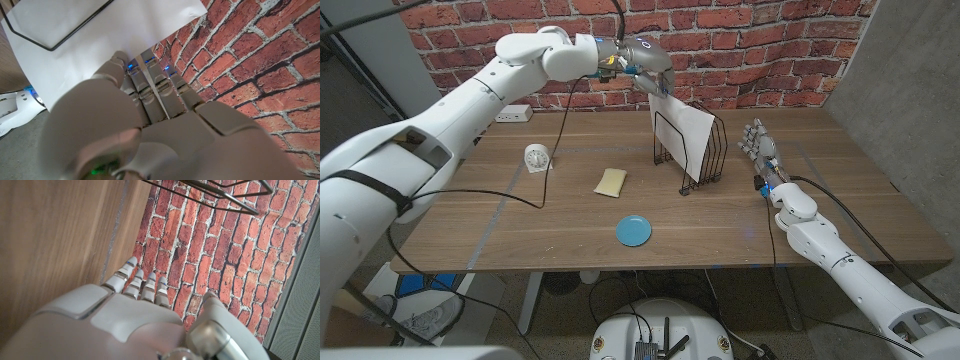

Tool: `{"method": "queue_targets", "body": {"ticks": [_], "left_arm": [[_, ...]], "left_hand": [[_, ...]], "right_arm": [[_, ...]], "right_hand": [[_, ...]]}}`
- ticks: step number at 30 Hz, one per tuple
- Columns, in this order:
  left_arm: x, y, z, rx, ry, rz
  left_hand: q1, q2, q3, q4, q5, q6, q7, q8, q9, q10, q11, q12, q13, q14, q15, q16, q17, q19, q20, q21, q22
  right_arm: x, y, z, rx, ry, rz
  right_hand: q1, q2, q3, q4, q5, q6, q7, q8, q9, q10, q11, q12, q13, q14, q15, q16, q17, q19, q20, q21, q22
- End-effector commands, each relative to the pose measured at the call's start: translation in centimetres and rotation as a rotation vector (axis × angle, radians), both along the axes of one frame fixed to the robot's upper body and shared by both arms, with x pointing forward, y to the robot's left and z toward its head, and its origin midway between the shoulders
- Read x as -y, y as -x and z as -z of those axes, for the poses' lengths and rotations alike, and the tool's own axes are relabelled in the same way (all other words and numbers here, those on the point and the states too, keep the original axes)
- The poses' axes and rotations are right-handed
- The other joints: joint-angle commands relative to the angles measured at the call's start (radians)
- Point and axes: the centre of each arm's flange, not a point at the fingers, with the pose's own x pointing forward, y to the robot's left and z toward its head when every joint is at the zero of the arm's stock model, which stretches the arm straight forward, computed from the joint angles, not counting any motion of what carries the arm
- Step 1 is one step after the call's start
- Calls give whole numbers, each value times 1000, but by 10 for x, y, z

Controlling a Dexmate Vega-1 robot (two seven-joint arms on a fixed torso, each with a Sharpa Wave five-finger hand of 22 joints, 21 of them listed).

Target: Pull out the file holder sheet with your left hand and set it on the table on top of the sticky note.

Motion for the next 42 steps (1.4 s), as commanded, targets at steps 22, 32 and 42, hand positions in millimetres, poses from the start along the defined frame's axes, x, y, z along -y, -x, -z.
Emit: {"method": "queue_targets", "body": {"ticks": [22,32,42], "left_arm": [[-35,28,-12,46,164,27],[-45,36,-12,67,211,32],[-55,43,-12,73,266,44]], "left_hand": [[11,-3,9,2,1,9,-2,-3,6,14,5,-3,4,13,-75,-3,2,10,-157,4,2],[11,-3,9,2,1,10,0,-5,6,16,5,-4,4,13,-75,-3,2,11,-157,4,2],[11,-3,8,2,1,12,-2,-5,6,17,5,-5,4,12,-75,-4,2,11,-157,3,2]], "right_arm": [[-6,2,-3,0,12,3],[-9,3,-3,-1,14,4],[-9,4,-5,0,22,1]], "right_hand": [[-3,40,7,-7,4,8,2,5,4,7,-4,4,3,-2,2,5,-1,8,2,5,3],[-3,41,7,-8,3,8,1,4,4,7,-4,4,3,-2,1,6,-1,8,3,5,3],[-4,41,7,-8,3,7,1,4,4,7,-1,4,3,-3,2,6,-1,7,1,4,3]]}}
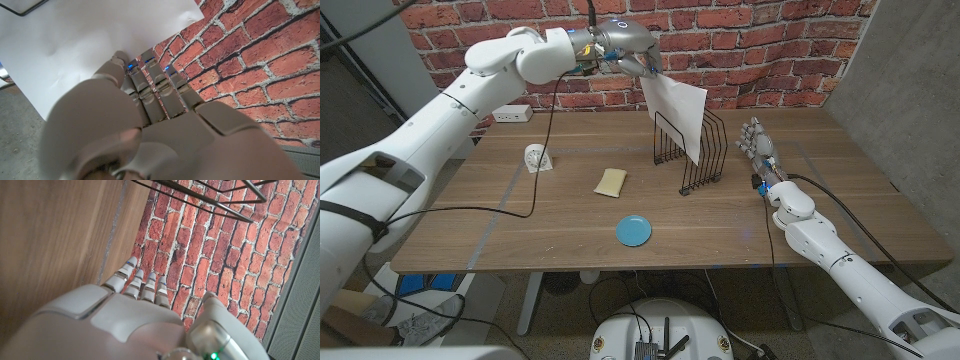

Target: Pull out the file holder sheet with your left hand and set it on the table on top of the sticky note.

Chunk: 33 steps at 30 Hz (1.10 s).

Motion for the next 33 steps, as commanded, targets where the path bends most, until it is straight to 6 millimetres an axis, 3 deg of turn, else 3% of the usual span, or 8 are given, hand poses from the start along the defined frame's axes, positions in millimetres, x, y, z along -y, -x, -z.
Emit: {"method": "queue_targets", "body": {"ticks": [1,33], "left_arm": [[-13,10,0,16,65,9],[-61,37,-4,82,246,-9]], "left_hand": [[10,-4,9,2,1,11,-3,-6,1,9,-4,0,4,11,-77,1,2,11,-157,3,2],[12,-3,8,2,2,15,2,-8,2,15,-5,-1,6,16,-77,3,4,13,-157,3,2]], "right_arm": [[-2,2,-1,-2,9,-1],[-11,-1,-9,8,25,-10]], "right_hand": [[-4,41,3,-4,3,7,1,4,4,7,-1,4,3,-3,3,6,-1,8,1,5,3],[-4,42,3,-6,3,8,2,4,4,7,0,5,3,-3,1,8,-2,8,-3,5,3]]}}
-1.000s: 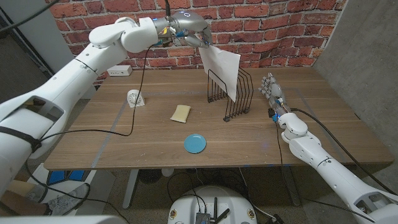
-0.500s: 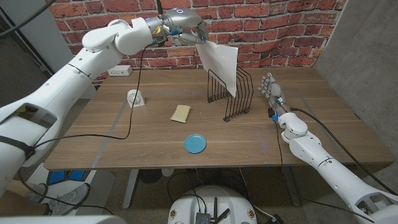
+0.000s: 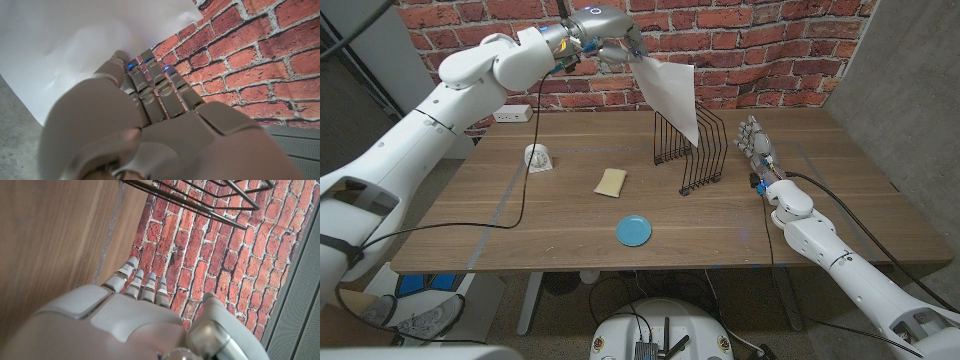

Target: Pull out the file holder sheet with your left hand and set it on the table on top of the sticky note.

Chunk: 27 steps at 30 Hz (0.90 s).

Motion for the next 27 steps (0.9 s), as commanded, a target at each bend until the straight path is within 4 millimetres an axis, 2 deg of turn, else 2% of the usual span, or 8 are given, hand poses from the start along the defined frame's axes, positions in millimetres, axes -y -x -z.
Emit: {"method": "queue_targets", "body": {"ticks": [1,27], "left_arm": [[-20,11,-1,26,73,-13],[-60,27,7,-24,247,-27]], "left_hand": [[8,1,3,-2,2,4,2,-1,2,10,1,2,6,11,-71,3,4,13,-157,3,2],[8,1,2,-1,2,2,4,-4,2,8,2,-1,5,14,-71,3,4,16,-156,4,2]], "right_arm": [[-5,-3,-4,5,8,-7],[-9,-8,-10,0,29,-15]], "right_hand": [[-4,42,3,-6,3,7,3,4,4,7,0,5,3,-3,2,9,3,8,-3,5,3],[-5,43,3,-6,3,8,2,4,4,8,1,5,3,-3,2,10,3,8,-2,5,3]]}}
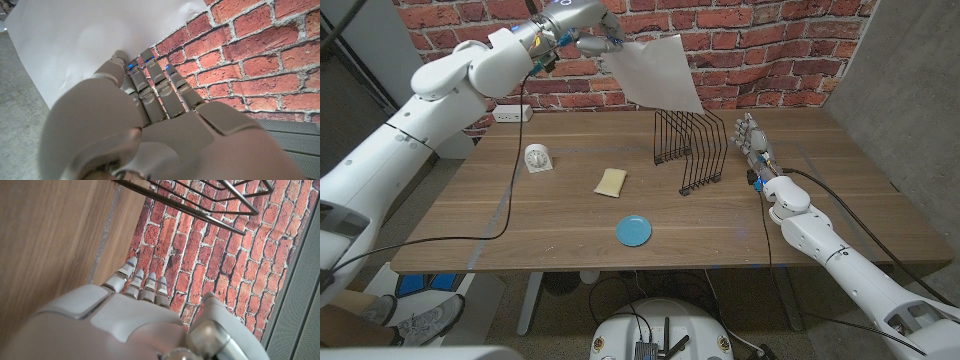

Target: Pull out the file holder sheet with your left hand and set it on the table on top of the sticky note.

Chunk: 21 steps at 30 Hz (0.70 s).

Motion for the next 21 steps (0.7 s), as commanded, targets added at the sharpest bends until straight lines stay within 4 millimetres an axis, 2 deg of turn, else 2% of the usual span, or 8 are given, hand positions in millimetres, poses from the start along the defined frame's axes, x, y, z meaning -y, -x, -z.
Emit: {"method": "queue_targets", "body": {"ticks": [1,12,21], "left_arm": [[-19,9,8,-20,75,-14],[-38,15,23,-10,133,-70],[-45,17,35,17,134,-108]], "left_hand": [[8,1,3,-1,2,1,4,-4,3,8,2,2,6,7,-67,3,4,5,-156,4,2],[7,2,3,-1,2,0,4,-5,3,8,2,1,6,4,-67,1,3,6,-156,4,2],[7,2,4,-1,2,2,4,-4,3,6,1,0,6,3,-67,0,3,7,-156,4,2]], "right_arm": [[-3,-3,-2,-6,10,-5],[-6,-5,-3,-15,17,-11],[-10,-7,-1,-26,19,-21]], "right_hand": [[-5,43,3,-7,3,8,2,4,4,8,1,5,3,-3,0,4,3,8,-2,5,3],[-5,43,3,-7,3,8,1,4,4,8,0,5,3,-3,2,4,3,8,-2,5,3],[-5,43,4,-7,3,8,2,4,4,7,1,5,3,-2,2,4,2,8,-2,5,3]]}}
